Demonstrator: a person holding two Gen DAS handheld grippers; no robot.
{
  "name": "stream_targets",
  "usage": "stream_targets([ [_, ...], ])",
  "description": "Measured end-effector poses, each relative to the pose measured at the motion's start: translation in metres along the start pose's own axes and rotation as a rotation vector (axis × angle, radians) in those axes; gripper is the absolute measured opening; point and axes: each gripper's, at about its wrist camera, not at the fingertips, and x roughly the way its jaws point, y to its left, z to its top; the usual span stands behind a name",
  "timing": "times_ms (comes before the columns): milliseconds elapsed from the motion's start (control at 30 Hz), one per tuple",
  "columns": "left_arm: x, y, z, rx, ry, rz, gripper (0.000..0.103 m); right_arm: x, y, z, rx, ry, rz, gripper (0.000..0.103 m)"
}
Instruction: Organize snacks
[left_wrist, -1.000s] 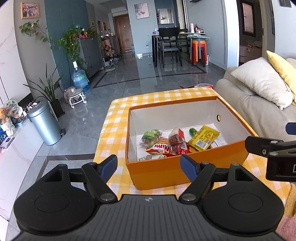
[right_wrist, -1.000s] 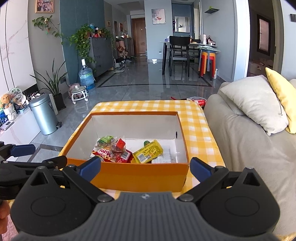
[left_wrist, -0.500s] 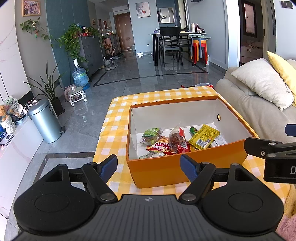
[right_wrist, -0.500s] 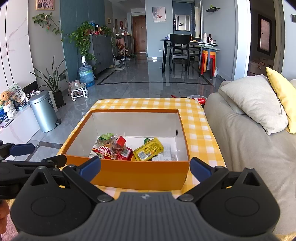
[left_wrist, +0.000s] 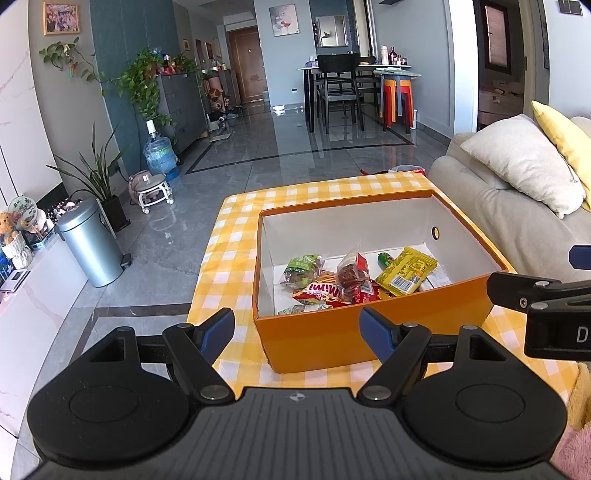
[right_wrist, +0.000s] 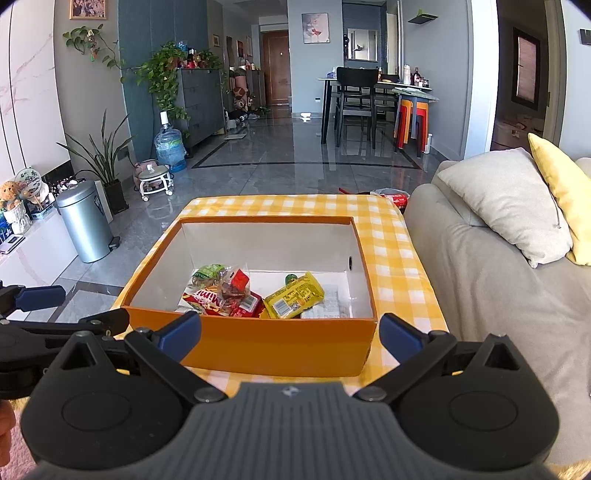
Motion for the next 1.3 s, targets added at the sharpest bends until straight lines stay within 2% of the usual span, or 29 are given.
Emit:
stream_targets([
  [1300,-0.0077,0.0004,-0.0028,-0.002,0.011,-0.013,0.09,-0.0053,-0.0009,-0.0014,0.014,0.006,-0.018,0.099],
])
